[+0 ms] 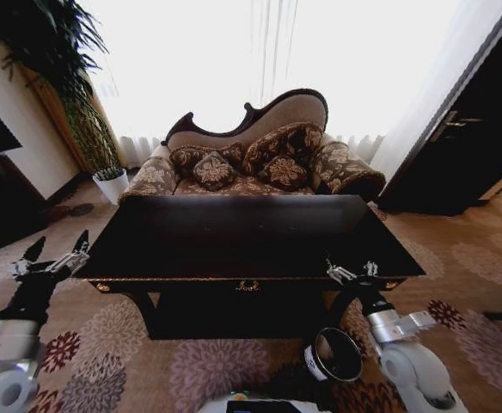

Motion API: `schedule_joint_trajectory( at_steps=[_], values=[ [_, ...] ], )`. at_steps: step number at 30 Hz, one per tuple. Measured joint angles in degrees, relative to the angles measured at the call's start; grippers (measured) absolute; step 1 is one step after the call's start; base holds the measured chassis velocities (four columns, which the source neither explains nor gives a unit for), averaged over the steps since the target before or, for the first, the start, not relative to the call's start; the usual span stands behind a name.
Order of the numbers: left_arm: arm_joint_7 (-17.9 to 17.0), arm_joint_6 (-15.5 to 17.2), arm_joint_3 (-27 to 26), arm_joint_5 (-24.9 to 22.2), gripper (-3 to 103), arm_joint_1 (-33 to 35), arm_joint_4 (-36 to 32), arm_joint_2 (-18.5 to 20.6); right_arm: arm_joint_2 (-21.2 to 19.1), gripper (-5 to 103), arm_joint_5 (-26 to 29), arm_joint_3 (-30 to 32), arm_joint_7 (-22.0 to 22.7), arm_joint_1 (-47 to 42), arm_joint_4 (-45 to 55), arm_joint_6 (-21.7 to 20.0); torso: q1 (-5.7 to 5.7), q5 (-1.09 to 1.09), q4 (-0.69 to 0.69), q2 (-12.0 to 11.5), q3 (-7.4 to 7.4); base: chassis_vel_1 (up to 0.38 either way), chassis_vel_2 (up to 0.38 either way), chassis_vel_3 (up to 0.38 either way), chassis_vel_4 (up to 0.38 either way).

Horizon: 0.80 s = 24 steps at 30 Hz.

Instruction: Move to the front of the table and place the trash on the table into the trash bin.

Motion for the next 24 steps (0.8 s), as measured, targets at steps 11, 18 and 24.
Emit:
schedule_joint_trajectory(
  at_steps=[11, 18, 24],
  values=[
    [0.07, -0.28, -0.10, -0.13, 100, 0.16, 0.20, 0.04, 0.06, 100, -0.13, 0.29, -0.06, 0.20, -0.73, 0.41, -0.04, 0.01, 0.01, 0.01, -0.01, 0.252, -0.242, -0.247, 0.249],
    [0.09, -0.31, -0.02, 0.06, 100, 0.34, 0.08, 0.00, -0.01, 100, 0.69, 0.67, -0.03, 0.35, -0.72, 0.59, -0.05, 0.01, 0.00, 0.01, -0.01, 0.325, -0.311, -0.312, 0.321],
    [0.12, -0.35, 0.21, 0.28, 100, 0.41, -0.04, -0.29, -0.10, 100, 0.85, 0.66, -0.06, 0.46, -0.69, 0.59, -0.06, 0.00, 0.00, 0.02, -0.02, 0.299, -0.306, -0.276, 0.297]
  ],
)
